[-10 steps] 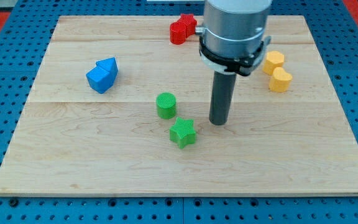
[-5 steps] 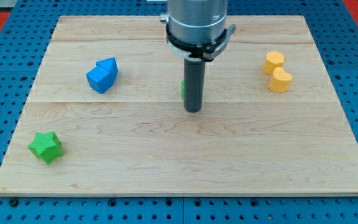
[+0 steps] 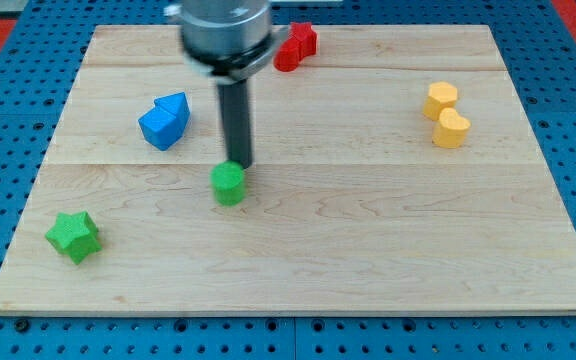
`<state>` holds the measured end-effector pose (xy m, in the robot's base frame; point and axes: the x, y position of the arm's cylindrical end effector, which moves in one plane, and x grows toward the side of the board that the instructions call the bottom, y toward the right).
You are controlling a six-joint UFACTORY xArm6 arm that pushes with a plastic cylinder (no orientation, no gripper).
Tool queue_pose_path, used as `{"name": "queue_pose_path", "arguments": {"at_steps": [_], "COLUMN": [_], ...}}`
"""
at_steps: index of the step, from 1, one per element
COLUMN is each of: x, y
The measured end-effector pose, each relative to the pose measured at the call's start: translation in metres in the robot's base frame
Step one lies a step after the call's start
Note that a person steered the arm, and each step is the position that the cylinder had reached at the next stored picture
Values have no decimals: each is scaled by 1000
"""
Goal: Push the green blocks towards the left bottom of the board
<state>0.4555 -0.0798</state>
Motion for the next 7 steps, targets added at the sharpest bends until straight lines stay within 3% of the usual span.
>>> {"name": "queue_pose_path", "arguments": {"at_steps": [1,2,6,7], "x": [25,27,83,83], "y": [-22,19,8,-58]}}
